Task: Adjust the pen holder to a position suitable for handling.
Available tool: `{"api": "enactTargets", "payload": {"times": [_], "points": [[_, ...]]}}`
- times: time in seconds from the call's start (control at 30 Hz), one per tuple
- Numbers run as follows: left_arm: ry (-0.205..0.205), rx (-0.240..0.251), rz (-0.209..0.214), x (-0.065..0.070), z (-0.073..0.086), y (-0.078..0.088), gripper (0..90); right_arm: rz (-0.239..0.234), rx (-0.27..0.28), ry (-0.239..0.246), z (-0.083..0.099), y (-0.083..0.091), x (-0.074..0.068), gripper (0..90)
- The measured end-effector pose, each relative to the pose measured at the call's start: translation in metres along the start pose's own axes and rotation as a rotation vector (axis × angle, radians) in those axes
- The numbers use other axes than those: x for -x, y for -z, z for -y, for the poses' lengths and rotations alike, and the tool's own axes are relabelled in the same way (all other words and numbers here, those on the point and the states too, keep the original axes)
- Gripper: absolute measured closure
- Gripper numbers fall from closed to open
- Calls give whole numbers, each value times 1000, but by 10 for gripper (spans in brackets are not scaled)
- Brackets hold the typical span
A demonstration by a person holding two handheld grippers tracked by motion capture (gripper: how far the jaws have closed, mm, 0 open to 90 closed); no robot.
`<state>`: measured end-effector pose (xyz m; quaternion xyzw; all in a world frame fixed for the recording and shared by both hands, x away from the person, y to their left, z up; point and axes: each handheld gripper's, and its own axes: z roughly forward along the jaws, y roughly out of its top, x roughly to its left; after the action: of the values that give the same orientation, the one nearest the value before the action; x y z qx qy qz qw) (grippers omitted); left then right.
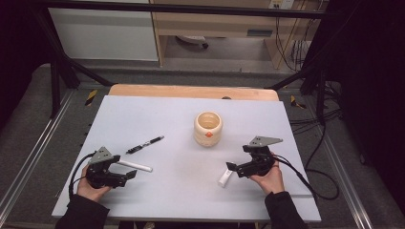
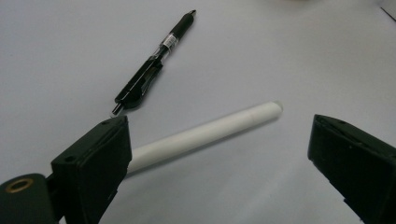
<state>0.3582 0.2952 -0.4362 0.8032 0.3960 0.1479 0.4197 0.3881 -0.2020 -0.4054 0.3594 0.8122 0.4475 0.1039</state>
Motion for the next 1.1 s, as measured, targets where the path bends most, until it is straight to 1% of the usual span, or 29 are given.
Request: {"api": "enactTargets", "payload": {"times": [0.07,0.1,0.23,0.4,0.57,0.7,0.83,1.03,1.1], "points": [[-1,0,0,0,0,0,63,8,-4,14,-7,-4,-3,17],[-1,-1,0,0,0,0,63,8,-4,14,-7,-4,-3,17],[-1,-2,0,0,0,0,63,4,-8,19,-16,-10,-6,16],[0,-3,-1,0,1,0,63,0,-12,40,-30,-16,-11,17],[1,-3,2,0,0,0,63,-4,0,60,-45,-20,-16,19],[0,-7,2,0,0,0,64,-1,-1,85,-57,-23,-19,23],[1,-5,3,-1,0,0,63,-1,3,95,-69,-27,-22,30],[-1,-8,3,-1,0,-1,63,2,-12,116,-85,-39,-24,50],[0,-8,4,-1,0,-1,63,2,-16,115,-90,-44,-25,60]]}}
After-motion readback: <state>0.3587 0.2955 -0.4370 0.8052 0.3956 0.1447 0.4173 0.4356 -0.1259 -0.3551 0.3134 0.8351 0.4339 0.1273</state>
